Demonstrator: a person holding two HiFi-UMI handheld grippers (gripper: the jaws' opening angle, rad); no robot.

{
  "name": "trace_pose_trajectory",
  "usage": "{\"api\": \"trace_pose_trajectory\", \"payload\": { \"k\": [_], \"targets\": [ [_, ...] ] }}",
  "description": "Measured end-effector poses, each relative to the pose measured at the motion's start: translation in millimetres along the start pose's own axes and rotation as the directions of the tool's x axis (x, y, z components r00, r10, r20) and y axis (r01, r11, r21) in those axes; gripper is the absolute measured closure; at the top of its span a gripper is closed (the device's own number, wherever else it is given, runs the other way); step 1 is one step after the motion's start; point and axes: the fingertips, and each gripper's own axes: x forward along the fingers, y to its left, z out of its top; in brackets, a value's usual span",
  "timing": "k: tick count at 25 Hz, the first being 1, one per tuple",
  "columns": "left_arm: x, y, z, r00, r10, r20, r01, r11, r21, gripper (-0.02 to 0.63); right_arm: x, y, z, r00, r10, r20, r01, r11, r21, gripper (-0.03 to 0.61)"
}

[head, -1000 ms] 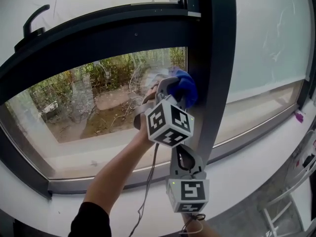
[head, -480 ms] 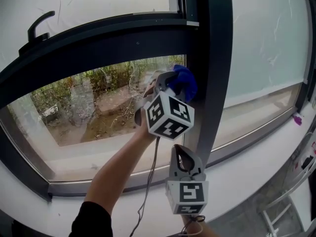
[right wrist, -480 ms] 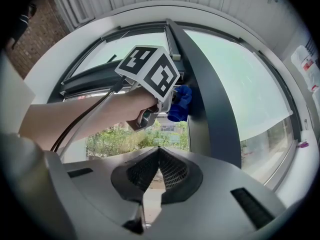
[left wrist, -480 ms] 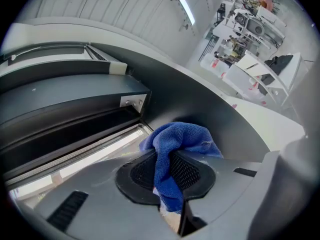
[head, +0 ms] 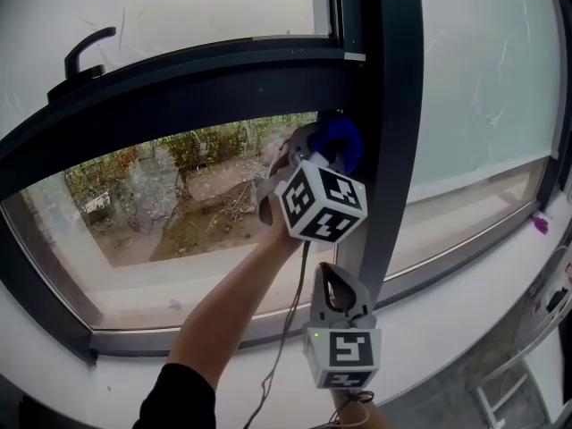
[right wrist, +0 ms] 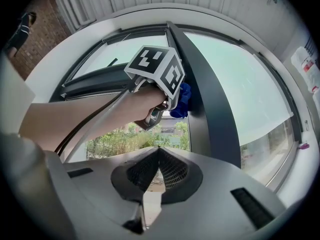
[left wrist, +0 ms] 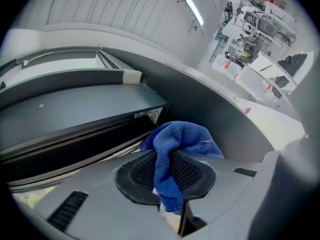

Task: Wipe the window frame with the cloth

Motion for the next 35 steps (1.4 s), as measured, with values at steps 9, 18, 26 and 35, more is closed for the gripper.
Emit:
{"api": "trace_pose_trajectory", "payload": {
  "k": [9,18,26,35],
  "targets": [
    [2.2,18.3,13.7,0.998,0.056,0.021,-0.055,0.998,-0.036,0.549,0.2,-10.3,10.9,1.000,-0.021,0.014,0.021,1.000,0.013,0.572],
    [-5.6,28.5,12.2,0.992,0.118,0.043,-0.113,0.989,-0.092,0.549,-0.2,-5.8,24.8,0.999,-0.007,0.040,0.007,1.000,-0.021,0.572],
    [-24.9,49.9,5.4,0.986,0.161,0.039,-0.157,0.984,-0.084,0.551,-1.0,16.2,35.5,0.998,0.031,0.061,-0.029,0.999,-0.040,0.572],
    [-55.1,80.0,-14.0,0.978,0.206,0.012,-0.203,0.973,-0.113,0.552,-4.5,46.7,39.8,0.996,0.062,0.056,-0.060,0.997,-0.047,0.572]
  ]
}}
